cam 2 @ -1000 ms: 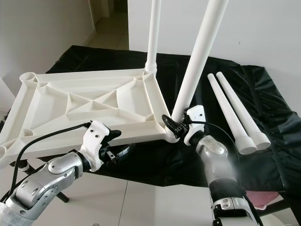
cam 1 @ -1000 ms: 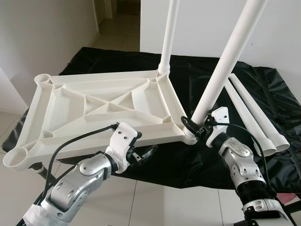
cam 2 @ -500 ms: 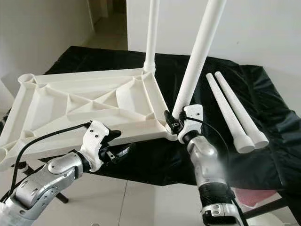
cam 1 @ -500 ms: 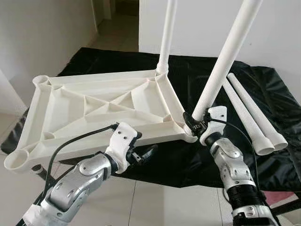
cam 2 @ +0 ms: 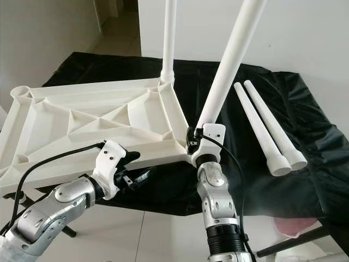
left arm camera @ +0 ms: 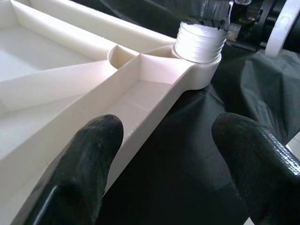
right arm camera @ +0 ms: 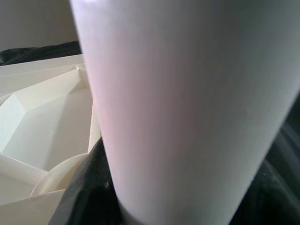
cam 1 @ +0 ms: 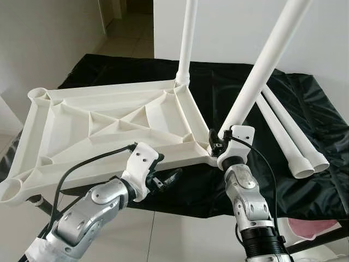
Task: Building children table
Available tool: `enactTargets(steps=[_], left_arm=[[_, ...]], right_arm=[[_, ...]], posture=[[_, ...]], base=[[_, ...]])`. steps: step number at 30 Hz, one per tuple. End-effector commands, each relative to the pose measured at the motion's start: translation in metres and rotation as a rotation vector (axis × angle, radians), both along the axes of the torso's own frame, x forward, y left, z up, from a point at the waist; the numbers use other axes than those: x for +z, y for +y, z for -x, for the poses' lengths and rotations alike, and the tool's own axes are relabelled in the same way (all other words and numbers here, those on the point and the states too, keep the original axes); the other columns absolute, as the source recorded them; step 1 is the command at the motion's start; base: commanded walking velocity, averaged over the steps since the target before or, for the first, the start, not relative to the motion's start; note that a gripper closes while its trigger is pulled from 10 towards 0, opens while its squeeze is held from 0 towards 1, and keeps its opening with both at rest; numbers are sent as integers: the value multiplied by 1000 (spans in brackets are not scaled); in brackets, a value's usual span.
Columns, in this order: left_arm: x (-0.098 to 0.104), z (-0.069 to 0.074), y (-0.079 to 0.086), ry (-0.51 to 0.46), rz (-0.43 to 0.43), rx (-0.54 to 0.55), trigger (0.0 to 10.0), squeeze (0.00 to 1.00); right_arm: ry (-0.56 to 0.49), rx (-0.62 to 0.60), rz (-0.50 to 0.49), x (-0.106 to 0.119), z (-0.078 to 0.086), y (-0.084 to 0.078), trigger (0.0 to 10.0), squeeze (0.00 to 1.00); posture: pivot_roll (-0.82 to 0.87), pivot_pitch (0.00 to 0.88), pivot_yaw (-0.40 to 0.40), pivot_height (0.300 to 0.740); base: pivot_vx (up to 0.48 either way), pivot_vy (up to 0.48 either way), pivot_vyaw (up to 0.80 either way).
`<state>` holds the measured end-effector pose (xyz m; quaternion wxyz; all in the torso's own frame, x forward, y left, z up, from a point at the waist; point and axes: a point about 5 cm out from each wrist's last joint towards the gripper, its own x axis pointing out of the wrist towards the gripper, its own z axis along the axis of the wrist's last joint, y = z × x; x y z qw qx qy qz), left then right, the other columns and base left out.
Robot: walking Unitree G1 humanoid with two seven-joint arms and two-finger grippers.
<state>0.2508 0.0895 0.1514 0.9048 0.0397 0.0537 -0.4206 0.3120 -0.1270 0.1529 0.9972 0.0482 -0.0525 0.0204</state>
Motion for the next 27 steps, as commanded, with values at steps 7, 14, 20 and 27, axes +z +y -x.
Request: enactTargets(steps=[7, 14, 20, 27], left_arm=[[-2, 10, -6, 22, -5, -175, 10000, 0], [-2, 11, -7, 21, -11, -185, 10000, 0], [-1, 9, -8, 16, -9, -186, 10000, 0], [-1, 8, -8, 10, -12, -188, 10000, 0]], right_arm=[[-19, 127, 0, 2, 2, -12, 10000, 1000], [-22, 328, 108, 1, -4, -25, 10000, 0], [-11, 450, 197, -2, -12, -29, 10000, 0], [21, 540, 245, -6, -20, -37, 0, 0]], posture=[[46, 84, -19, 740], [44, 75, -18, 740], [45, 58, -16, 740], [52, 51, -21, 740]], base=[[0, 0, 0], [0, 0, 0], [0, 0, 0], [0, 0, 0]])
